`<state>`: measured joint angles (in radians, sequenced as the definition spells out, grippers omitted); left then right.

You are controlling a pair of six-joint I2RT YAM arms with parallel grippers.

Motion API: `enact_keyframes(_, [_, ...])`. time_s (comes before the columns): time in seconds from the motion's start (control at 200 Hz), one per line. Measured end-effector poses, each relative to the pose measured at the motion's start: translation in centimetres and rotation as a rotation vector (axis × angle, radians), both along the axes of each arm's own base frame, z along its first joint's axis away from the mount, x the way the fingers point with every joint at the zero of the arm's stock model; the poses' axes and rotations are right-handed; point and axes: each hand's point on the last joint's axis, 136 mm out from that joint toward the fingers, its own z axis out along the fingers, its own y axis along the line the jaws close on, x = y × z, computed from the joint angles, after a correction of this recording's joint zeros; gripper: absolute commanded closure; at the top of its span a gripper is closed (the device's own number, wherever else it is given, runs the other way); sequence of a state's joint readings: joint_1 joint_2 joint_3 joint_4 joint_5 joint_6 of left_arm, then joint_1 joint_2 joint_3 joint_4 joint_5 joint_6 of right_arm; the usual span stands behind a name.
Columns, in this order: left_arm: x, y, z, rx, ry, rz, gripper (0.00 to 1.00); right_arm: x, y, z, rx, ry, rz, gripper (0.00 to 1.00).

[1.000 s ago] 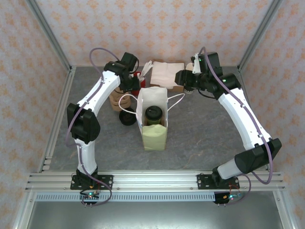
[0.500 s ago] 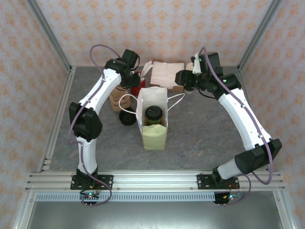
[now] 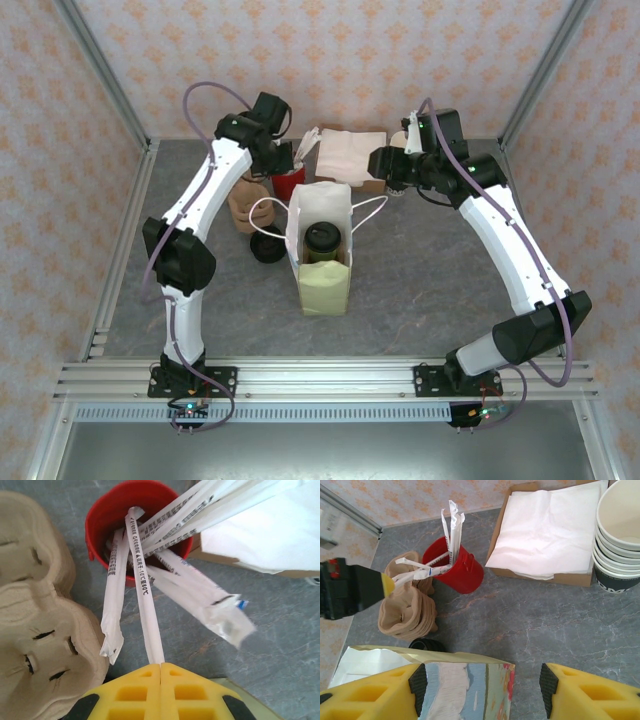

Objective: Pack the takeout coffee

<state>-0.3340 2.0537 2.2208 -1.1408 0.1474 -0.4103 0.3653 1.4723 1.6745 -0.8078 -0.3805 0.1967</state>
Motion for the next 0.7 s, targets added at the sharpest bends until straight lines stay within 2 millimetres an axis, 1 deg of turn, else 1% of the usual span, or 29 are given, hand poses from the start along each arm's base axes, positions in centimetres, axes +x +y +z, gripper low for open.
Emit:
enact_keyframes(0.12, [-0.2, 0.1, 2.3, -0.006, -0.034, -0.009, 0.98, 0.0, 0.0, 0.0, 0.000, 0.000, 0.000, 0.37])
enact_keyframes(0.175, [-0.5, 0.2, 2.9, -0.008, -0.040, -0.010, 0.98, 0.0, 0.0, 0.0, 0.000, -0.001, 0.000, 0.36])
enact_keyframes(0.24, [-1.4, 0.5, 3.6, -0.008, -0.035, -0.009, 0.98, 0.1, 0.0, 0.0, -0.002, -0.004, -0.002, 0.36])
enact_keyframes(0.305, [-2.4, 0.8, 4.9, -0.015, -0.045, -0.009, 0.98, 0.4, -0.1, 0.3, -0.002, -0.017, -0.008, 0.36])
enact_keyframes(0.375, [-3.9, 1.2, 7.0, -0.029, -0.070, -0.011, 0.98, 0.8, 0.0, 0.6, -0.002, -0.030, -0.014, 0.36])
enact_keyframes(0.44, [-5.7, 1.6, 9.5, -0.049, -0.109, -0.016, 0.99, 1.6, 0.2, 0.9, 0.000, -0.040, -0.018, 0.36])
enact_keyframes(0.571, [-9.8, 2.1, 14.1, -0.095, -0.183, -0.029, 0.99, 3.8, 1.0, 1.1, 0.006, -0.056, -0.021, 0.36])
enact_keyframes(0.626, [-11.4, 2.1, 15.7, -0.110, -0.211, -0.039, 0.99, 4.7, 1.3, 0.9, 0.007, -0.059, -0.022, 0.36])
enact_keyframes(0.701, [-13.2, 2.0, 17.2, -0.129, -0.236, -0.053, 0.99, 5.8, 1.6, 0.6, 0.007, -0.057, -0.031, 0.36])
